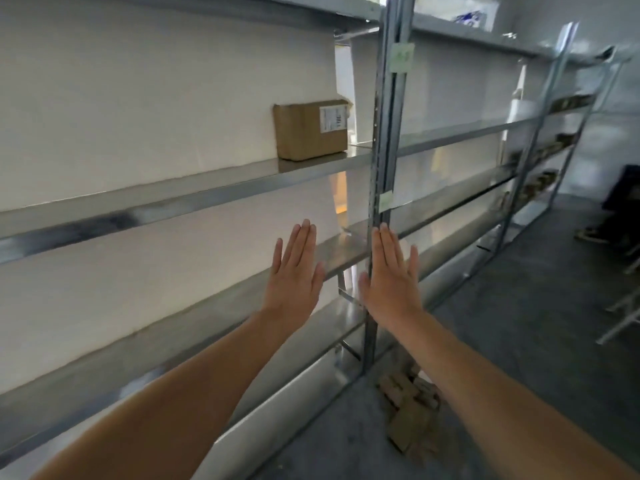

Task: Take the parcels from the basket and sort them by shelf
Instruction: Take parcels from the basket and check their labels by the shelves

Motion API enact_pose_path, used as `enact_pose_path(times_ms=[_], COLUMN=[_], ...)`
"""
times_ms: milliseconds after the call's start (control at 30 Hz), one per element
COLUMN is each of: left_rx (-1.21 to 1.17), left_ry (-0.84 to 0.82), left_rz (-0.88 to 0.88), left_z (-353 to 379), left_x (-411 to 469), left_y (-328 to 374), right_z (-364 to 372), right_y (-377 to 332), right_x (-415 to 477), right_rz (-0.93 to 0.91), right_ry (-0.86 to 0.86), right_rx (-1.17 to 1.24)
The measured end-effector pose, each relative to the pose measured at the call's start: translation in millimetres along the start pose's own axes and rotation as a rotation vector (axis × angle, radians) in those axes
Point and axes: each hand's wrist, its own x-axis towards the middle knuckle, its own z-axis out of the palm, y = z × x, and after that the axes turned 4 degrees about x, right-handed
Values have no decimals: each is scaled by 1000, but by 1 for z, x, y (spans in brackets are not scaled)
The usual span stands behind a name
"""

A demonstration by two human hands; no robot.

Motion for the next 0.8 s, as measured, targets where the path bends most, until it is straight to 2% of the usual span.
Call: enact_pose_path(times_ms=[433, 800], left_rx=[-259, -409], left_ry=[-126, -301], left_rz=[293, 379], left_z=[121, 225], left_x=[78, 141], left_y=[95, 89], right_z=[14, 70], right_y=[145, 189], right_x=[-26, 38], right_rz=[373, 525], right_ry=[-94, -171], right_rx=[-195, -263])
